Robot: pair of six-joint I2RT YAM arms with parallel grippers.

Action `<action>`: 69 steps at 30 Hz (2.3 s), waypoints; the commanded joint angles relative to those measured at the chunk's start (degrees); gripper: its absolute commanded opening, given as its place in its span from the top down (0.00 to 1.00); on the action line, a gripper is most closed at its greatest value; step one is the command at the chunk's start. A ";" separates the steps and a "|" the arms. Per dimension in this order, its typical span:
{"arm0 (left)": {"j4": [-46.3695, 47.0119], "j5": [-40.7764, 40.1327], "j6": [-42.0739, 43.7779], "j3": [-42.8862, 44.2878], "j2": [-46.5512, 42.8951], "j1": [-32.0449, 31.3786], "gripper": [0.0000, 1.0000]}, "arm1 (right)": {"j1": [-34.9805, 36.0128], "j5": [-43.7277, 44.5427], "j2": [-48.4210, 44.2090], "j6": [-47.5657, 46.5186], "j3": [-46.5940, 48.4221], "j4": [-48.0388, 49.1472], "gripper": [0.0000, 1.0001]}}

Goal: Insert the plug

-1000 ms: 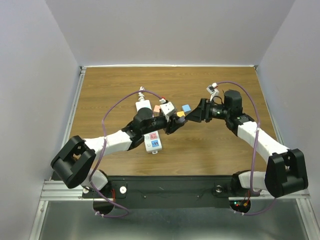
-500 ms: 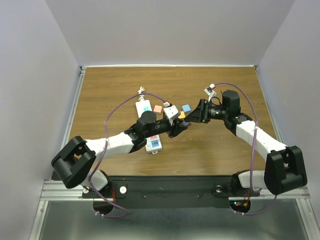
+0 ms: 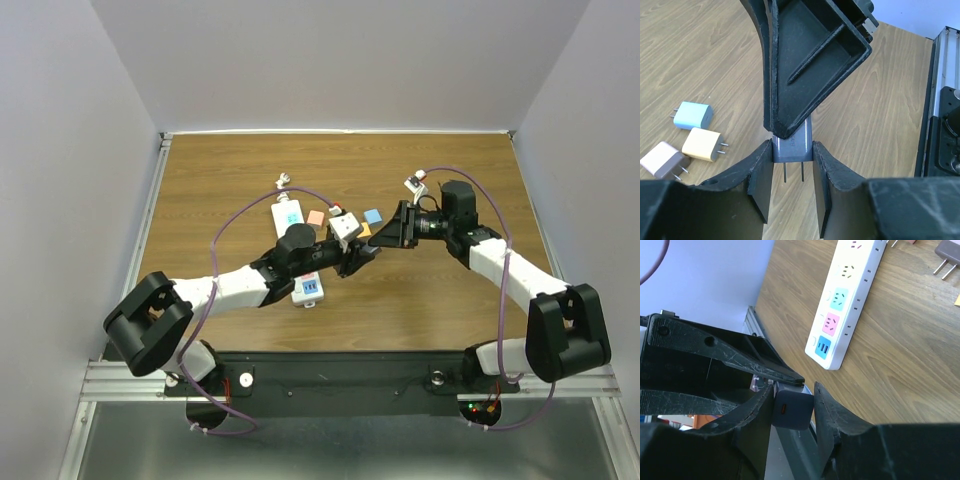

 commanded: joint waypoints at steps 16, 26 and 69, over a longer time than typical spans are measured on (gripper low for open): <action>-2.21 -8.91 -3.09 -4.04 -7.17 -0.14 0.24 | 0.75 8.96 2.52 -6.09 9.30 -1.03 1.00; -17.02 -35.35 -23.43 -14.85 -22.64 1.43 0.24 | 9.07 22.56 3.41 -13.47 11.24 -2.70 1.00; -0.19 -24.12 -32.71 -20.04 -4.55 22.09 0.41 | 37.66 63.81 23.53 -7.94 22.49 -5.25 0.99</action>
